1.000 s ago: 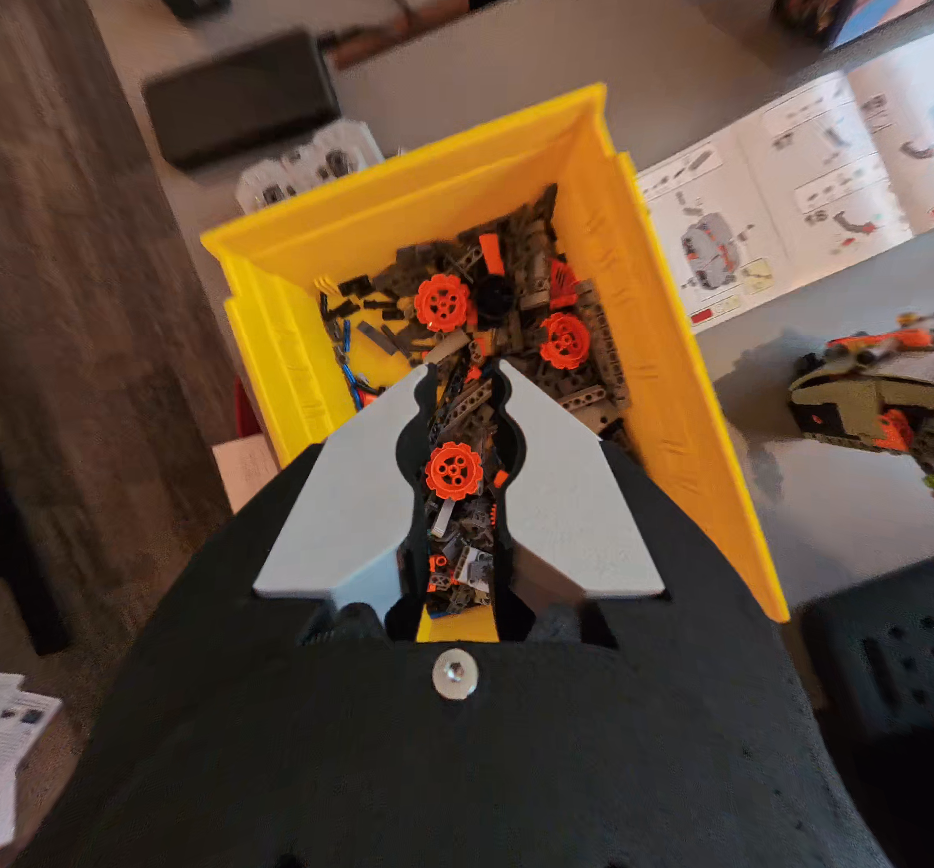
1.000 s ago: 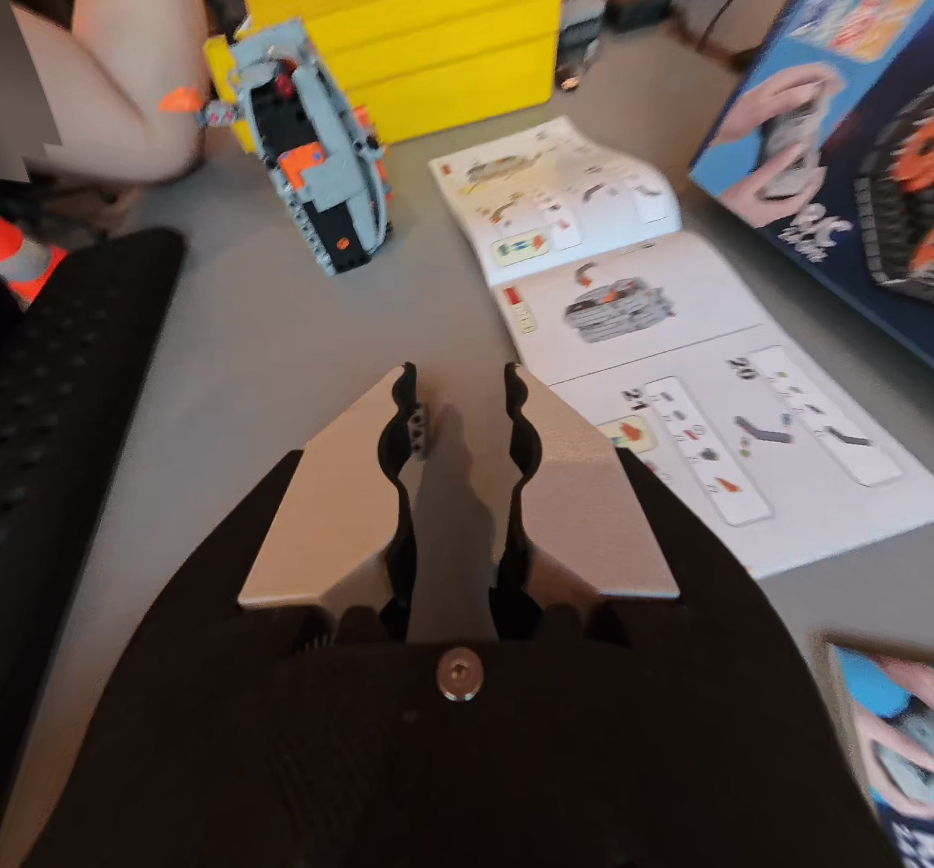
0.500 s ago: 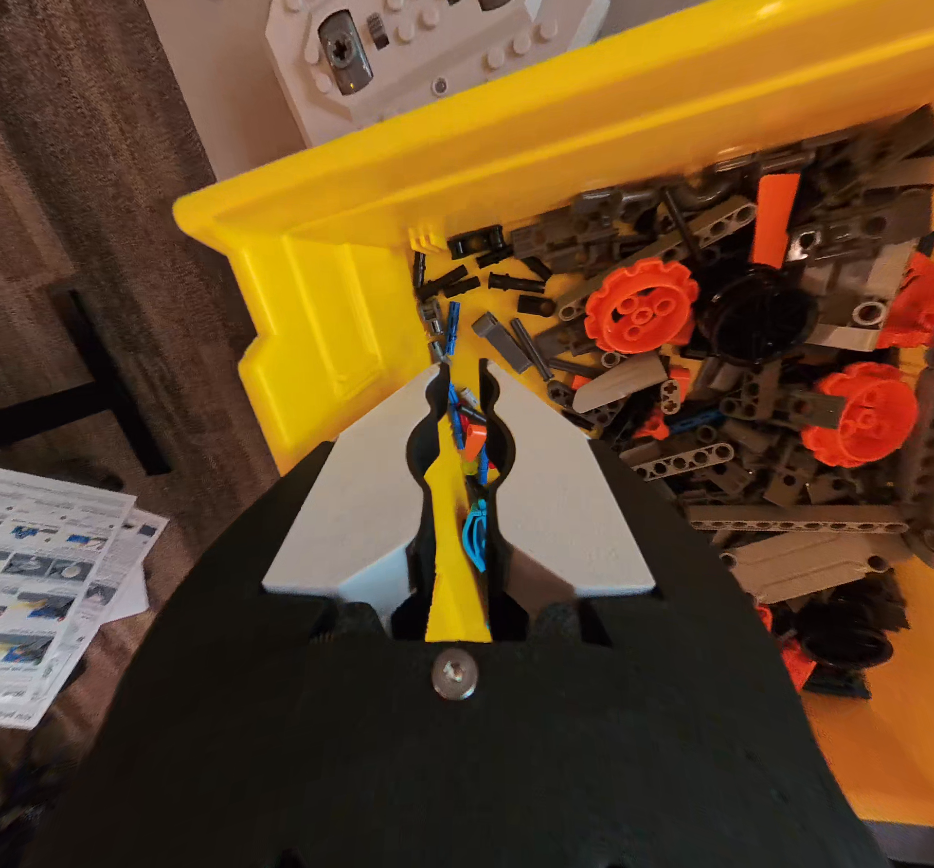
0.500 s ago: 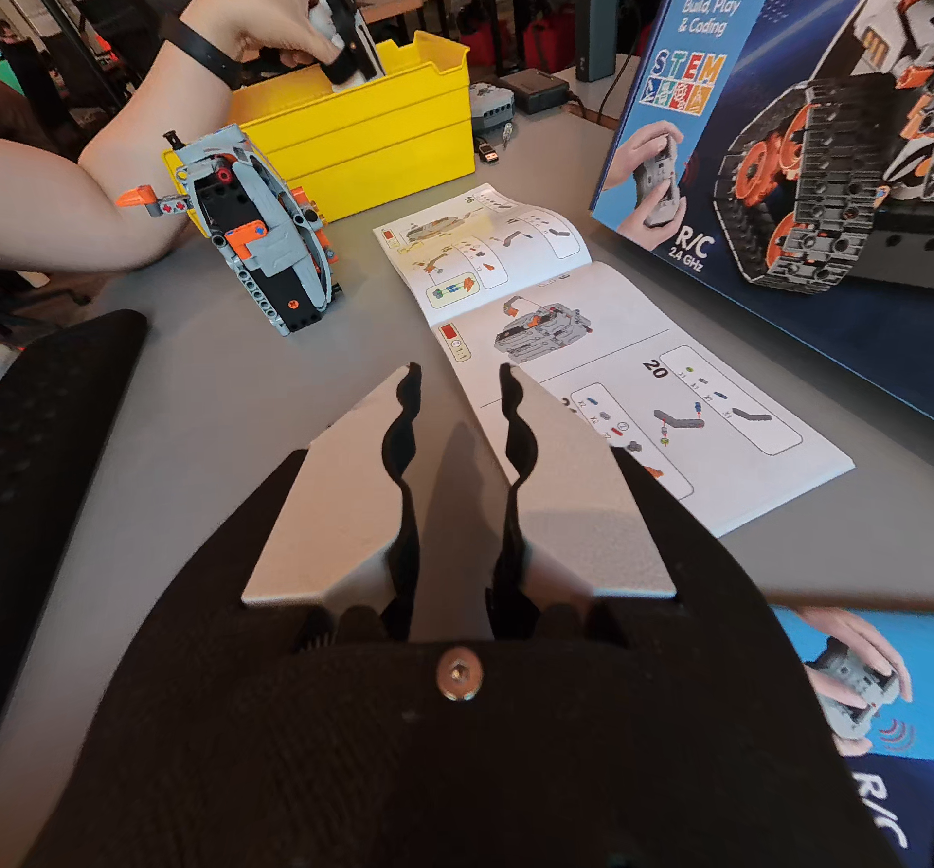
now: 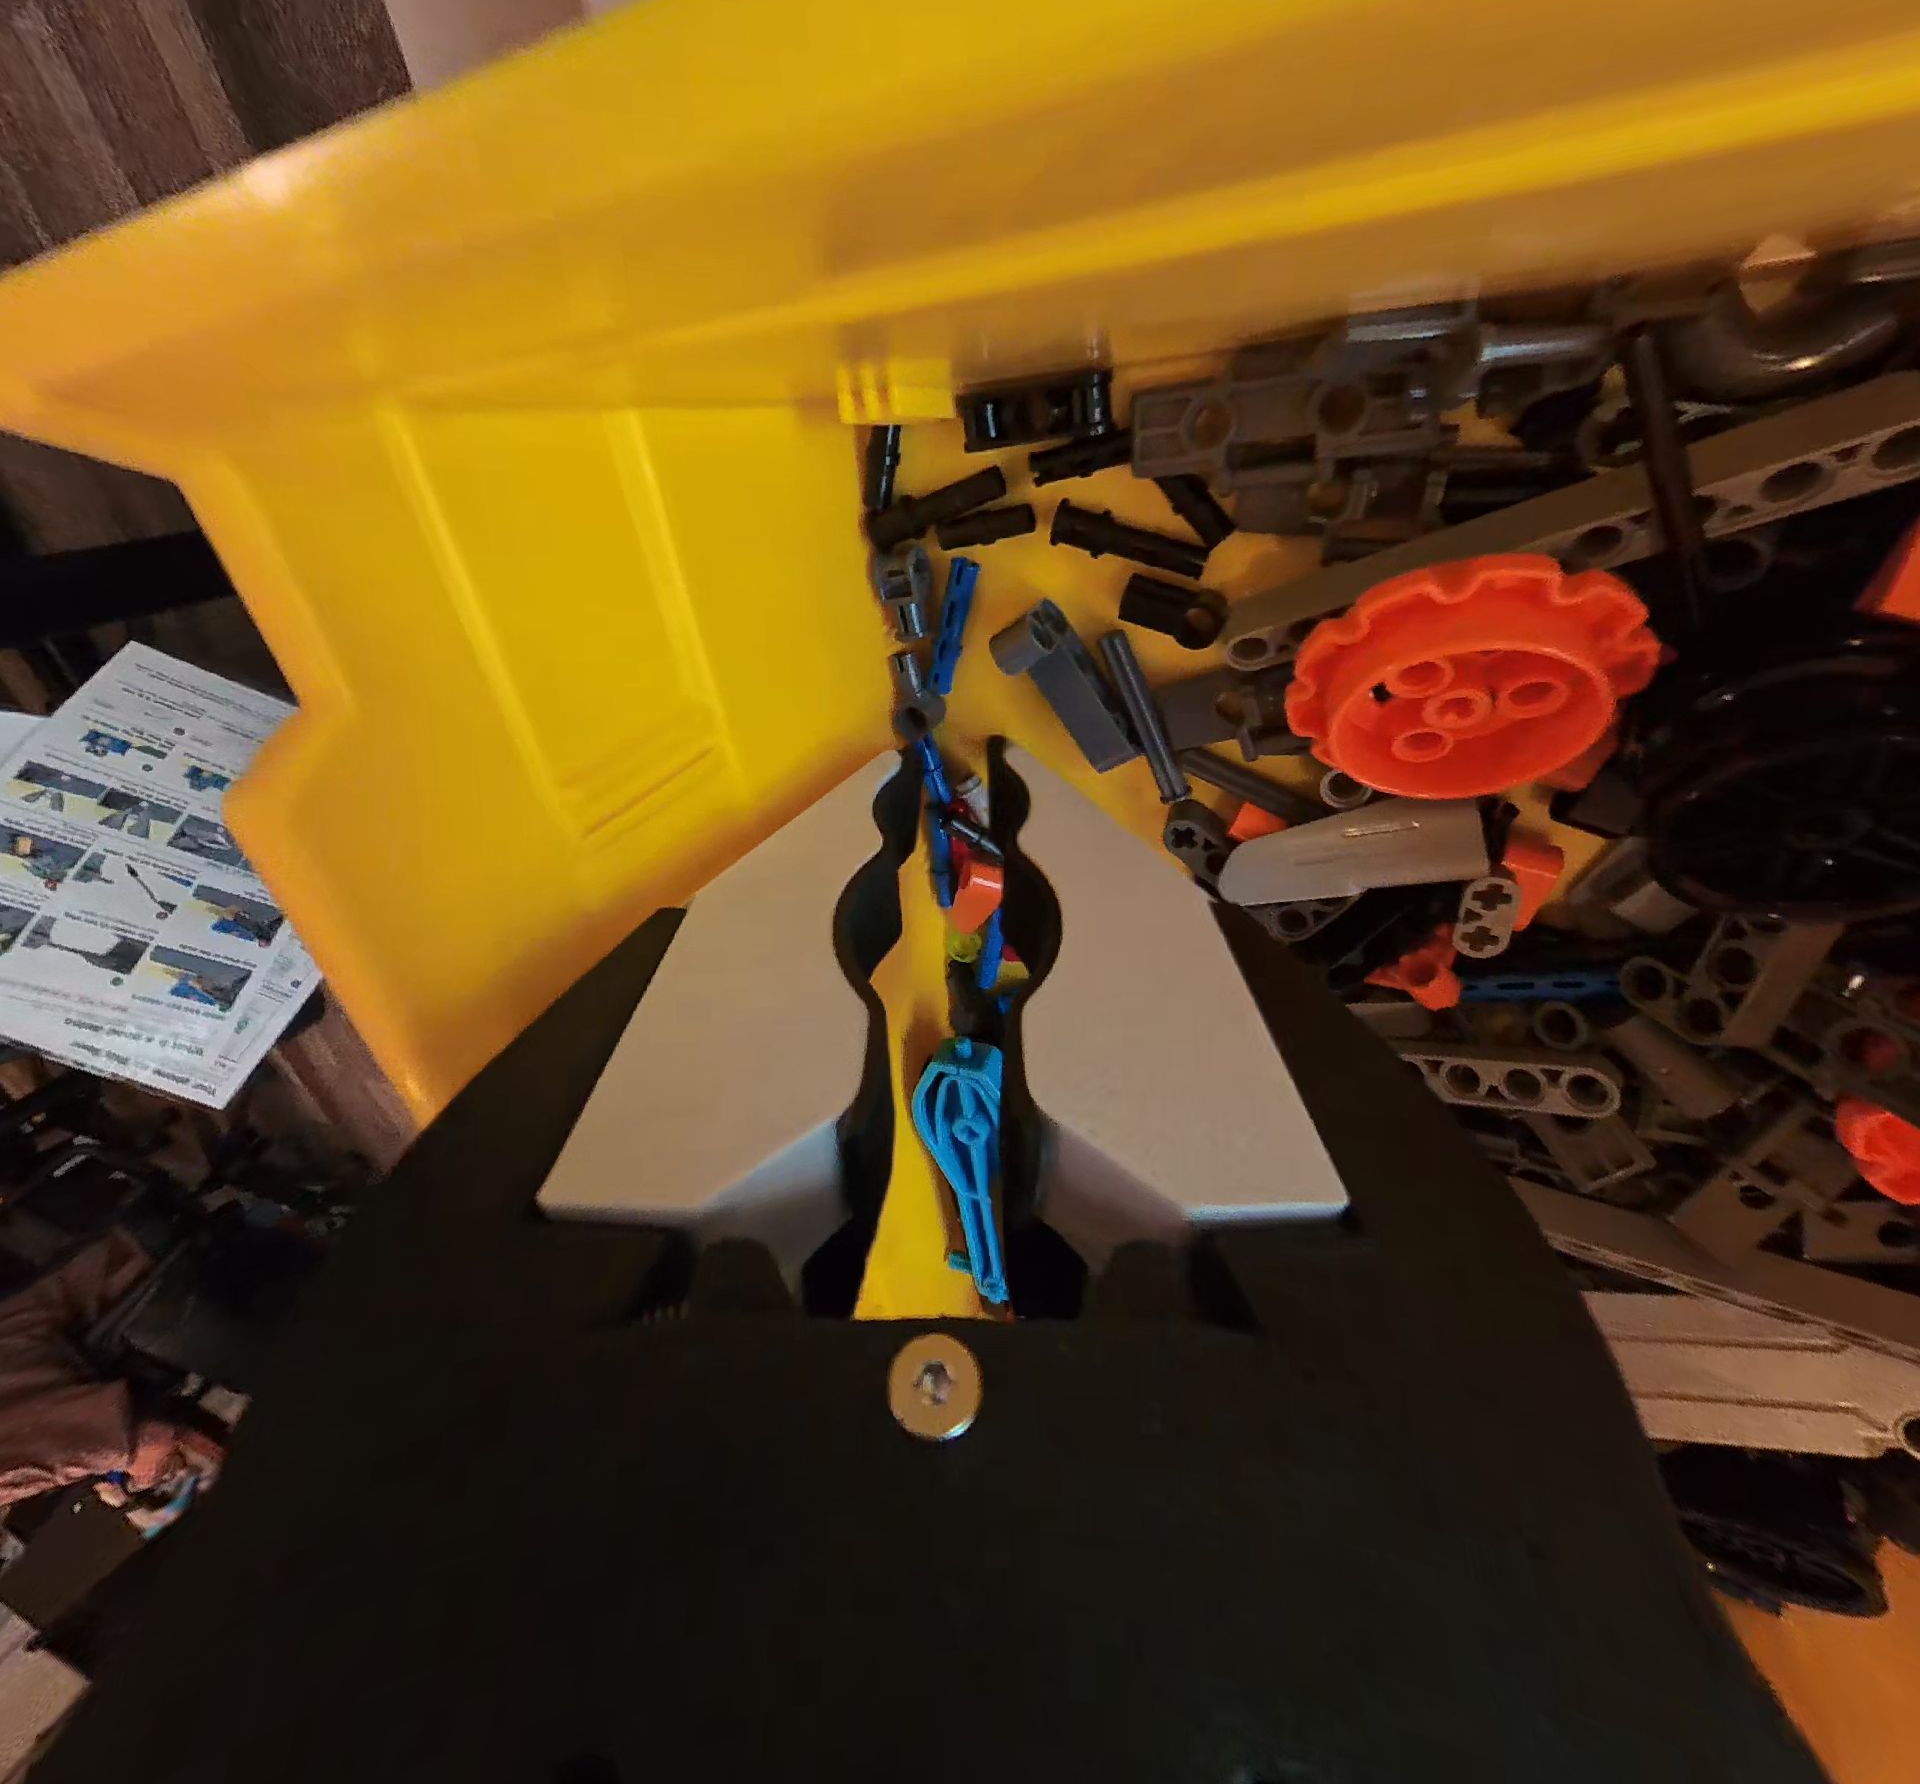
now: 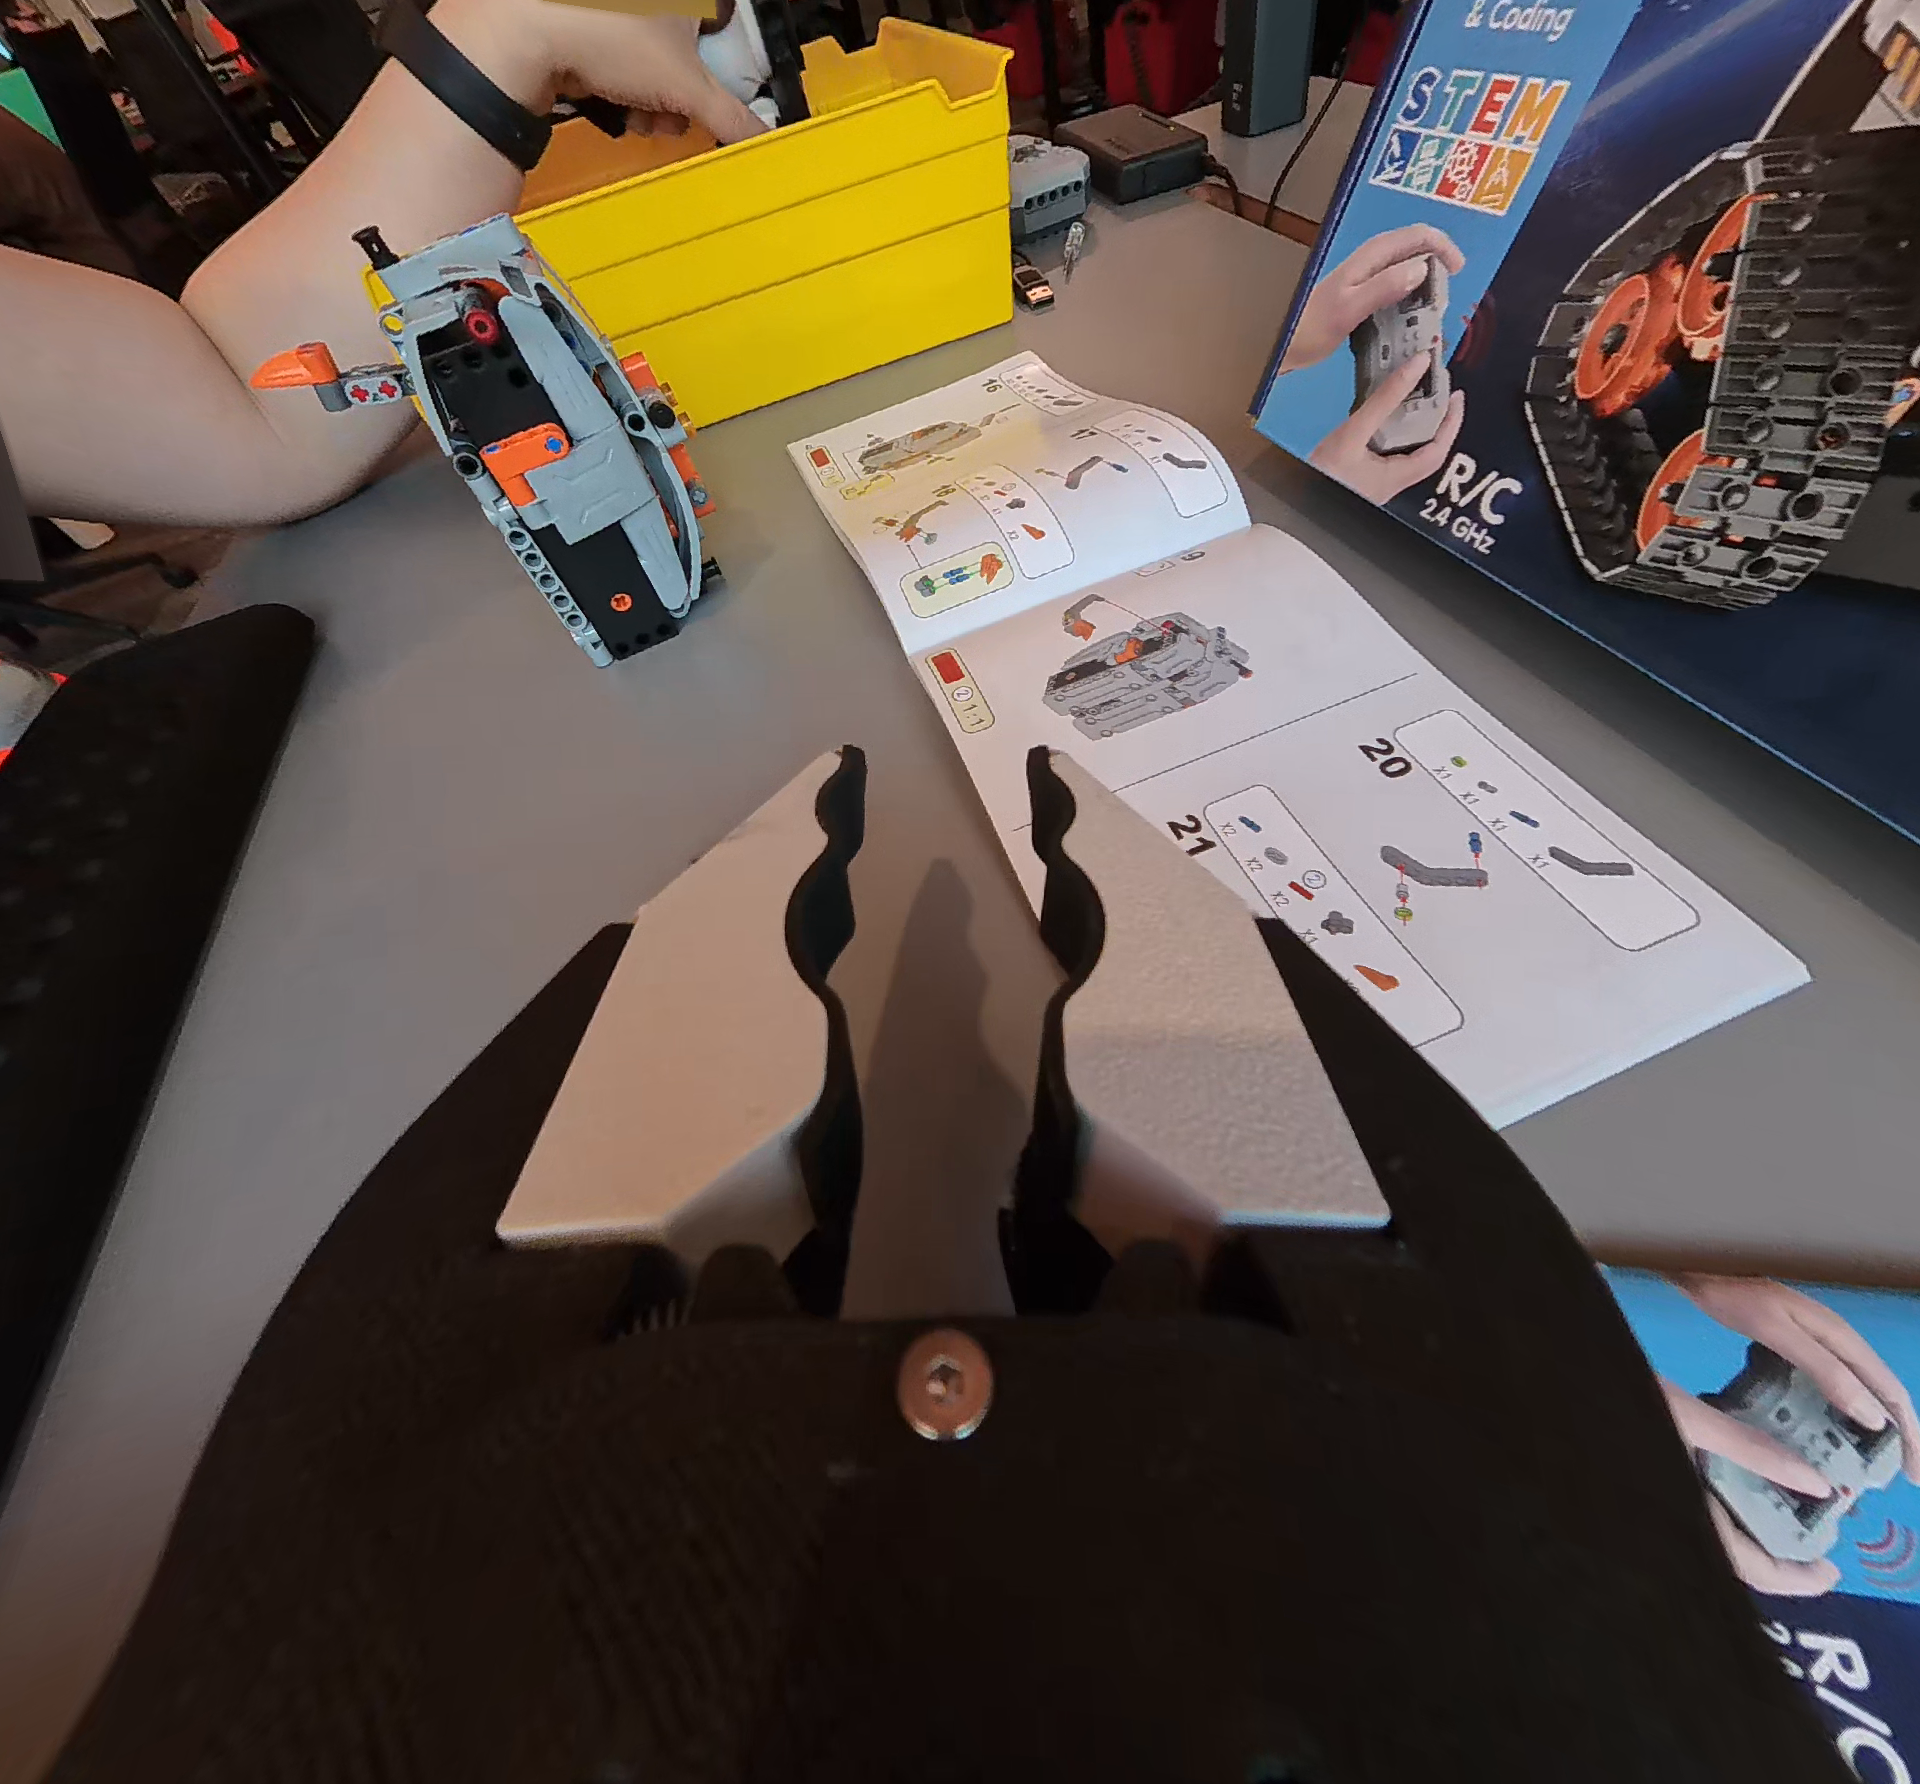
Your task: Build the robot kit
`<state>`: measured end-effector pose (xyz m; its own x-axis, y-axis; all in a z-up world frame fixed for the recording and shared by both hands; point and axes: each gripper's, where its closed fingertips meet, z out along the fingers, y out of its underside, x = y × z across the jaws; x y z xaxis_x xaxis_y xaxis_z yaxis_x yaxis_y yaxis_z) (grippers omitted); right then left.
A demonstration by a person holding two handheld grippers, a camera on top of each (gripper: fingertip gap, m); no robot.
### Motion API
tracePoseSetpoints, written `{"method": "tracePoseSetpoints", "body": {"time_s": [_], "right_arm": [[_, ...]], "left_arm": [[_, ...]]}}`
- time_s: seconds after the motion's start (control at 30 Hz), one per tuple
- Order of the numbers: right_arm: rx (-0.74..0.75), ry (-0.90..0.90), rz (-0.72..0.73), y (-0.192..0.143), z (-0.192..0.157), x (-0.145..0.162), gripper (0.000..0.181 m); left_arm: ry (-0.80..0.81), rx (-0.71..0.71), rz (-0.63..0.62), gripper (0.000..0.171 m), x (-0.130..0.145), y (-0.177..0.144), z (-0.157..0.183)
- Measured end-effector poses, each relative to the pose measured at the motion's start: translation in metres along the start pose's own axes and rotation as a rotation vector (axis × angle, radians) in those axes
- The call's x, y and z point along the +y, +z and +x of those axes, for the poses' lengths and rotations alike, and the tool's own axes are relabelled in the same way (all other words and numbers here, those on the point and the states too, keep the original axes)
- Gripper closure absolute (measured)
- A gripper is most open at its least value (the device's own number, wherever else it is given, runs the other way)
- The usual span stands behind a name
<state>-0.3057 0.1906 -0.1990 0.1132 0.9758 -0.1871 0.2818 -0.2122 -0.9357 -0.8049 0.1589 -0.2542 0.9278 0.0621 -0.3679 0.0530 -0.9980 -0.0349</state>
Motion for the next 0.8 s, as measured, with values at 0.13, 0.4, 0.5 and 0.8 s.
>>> {"method": "tracePoseSetpoints", "body": {"time_s": [0.13, 0.4, 0.5, 0.8], "right_arm": [[-0.007, -0.004, -0.013, 0.002, -0.002, 0.002, 0.15], [-0.02, -0.023, -0.046, 0.006, -0.008, 0.006, 0.15], [-0.021, -0.026, -0.051, 0.006, -0.009, 0.006, 0.15], [-0.026, -0.026, -0.062, 0.008, -0.01, 0.008, 0.15]], "left_arm": [[-0.076, 0.021, 0.016, 0.164, -0.001, 0.001, -0.001], [-0.216, 0.09, 0.057, 0.159, -0.005, 0.0, 0.001], [-0.232, 0.091, 0.056, 0.159, -0.004, 0.0, 0.002], [-0.254, 0.181, 0.008, 0.142, 0.001, -0.005, 0.012]]}}
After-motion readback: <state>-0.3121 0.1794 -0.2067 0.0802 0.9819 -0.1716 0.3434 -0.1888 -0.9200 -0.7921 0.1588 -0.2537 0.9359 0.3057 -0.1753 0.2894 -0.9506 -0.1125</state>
